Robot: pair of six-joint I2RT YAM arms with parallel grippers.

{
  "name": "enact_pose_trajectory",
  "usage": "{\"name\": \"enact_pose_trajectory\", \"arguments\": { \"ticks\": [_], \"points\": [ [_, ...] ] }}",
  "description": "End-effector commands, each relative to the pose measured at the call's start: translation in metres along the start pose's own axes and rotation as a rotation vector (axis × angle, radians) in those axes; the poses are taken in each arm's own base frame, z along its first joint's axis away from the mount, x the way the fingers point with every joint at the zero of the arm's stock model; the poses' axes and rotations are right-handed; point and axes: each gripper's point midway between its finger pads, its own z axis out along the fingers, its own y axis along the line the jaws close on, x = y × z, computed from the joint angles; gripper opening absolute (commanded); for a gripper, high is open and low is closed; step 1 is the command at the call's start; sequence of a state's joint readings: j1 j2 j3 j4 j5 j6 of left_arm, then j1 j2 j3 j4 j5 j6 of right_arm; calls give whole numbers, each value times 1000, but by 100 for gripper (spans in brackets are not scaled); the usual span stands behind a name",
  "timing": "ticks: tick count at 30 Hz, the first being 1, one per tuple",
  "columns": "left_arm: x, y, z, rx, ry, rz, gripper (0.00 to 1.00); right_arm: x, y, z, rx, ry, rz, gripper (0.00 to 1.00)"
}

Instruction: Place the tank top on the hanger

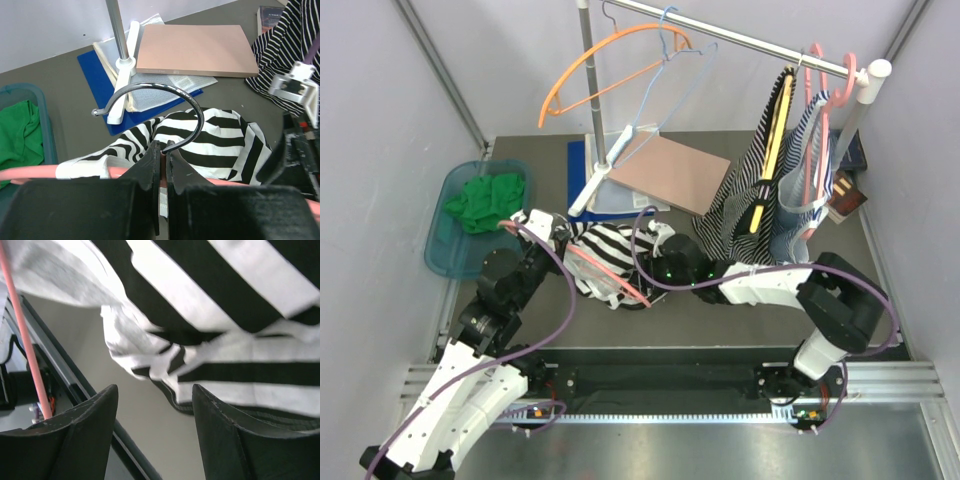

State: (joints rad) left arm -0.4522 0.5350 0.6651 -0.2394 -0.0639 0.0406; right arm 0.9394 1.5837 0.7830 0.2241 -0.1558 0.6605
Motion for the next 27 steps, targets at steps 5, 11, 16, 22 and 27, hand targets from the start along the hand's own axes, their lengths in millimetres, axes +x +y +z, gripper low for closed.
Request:
{"name": "enact_pose_trajectory", "arguments": {
  "ticks": [5, 11, 16, 22, 27],
  "points": [
    [-21, -3, 1, 21, -80, 4, 0, -19, 27, 30, -62, -31, 27, 57],
    [-22, -4, 0, 25, -84, 1, 0, -8, 14, 33, 47, -23, 48, 56],
    [-25, -5, -1, 29, -92, 3, 0, 2, 9, 43, 68, 3, 53, 57],
    [-24, -5, -2, 34, -95, 3, 0, 4, 11, 56, 55, 14, 42, 51],
    [-24, -3, -2, 17, -98, 2, 0, 1, 10, 54, 62, 6, 34, 2]
  ]
}}
